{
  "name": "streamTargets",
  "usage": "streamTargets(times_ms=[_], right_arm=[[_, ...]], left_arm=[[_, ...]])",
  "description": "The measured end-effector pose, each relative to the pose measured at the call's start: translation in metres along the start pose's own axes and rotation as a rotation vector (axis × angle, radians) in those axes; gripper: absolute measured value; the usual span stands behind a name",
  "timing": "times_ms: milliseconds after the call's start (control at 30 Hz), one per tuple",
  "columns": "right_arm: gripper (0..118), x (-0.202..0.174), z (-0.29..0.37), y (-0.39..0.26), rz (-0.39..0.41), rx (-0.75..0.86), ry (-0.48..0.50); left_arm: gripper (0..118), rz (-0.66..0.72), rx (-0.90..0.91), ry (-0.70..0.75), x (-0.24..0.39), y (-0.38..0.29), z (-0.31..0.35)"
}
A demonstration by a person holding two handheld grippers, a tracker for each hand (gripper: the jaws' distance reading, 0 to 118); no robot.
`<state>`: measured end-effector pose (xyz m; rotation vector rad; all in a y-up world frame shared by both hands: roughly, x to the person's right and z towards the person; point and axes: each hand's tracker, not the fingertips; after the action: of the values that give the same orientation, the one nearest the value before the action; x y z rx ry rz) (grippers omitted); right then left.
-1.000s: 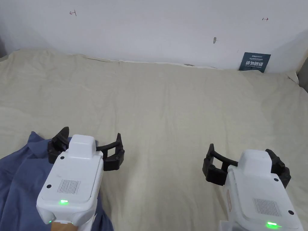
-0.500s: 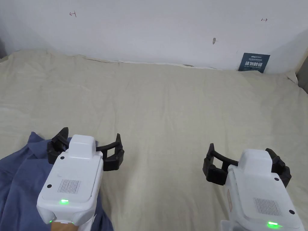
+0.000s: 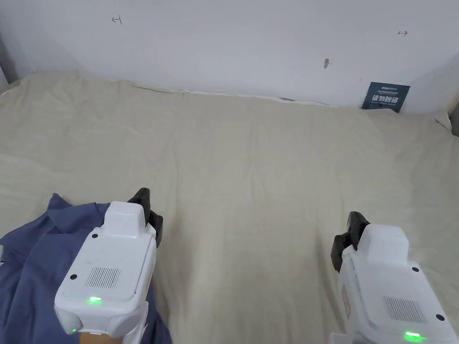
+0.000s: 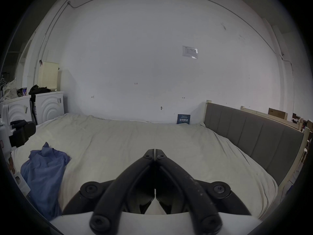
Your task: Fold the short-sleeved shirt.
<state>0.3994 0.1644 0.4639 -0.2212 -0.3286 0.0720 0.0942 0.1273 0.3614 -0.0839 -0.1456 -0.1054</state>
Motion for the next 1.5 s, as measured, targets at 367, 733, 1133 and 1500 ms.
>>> streamTargets(times_ms=[367,733,1133,1500], right_arm=[[1,-0.097,-0.023,0.017,0.025,0.031,0.287],[1,-0.208,-0.017,0.018,0.078,0.03,0.559],[1,-0.193,-0.025,0.013,0.087,0.006,0.526],[1,-0.136,-0.048,-0.002,0.088,-0.059,0.353]], left_arm=[[0,0.034,-0.061,0.305,-0.126,-0.016,0.034],[0,0.019,-0.128,0.537,-0.23,-0.029,0.099],[2,0.137,-0.378,0.314,-0.224,-0.033,0.039],[115,0.206,-0.787,0.231,-0.194,-0.097,-0.097]])
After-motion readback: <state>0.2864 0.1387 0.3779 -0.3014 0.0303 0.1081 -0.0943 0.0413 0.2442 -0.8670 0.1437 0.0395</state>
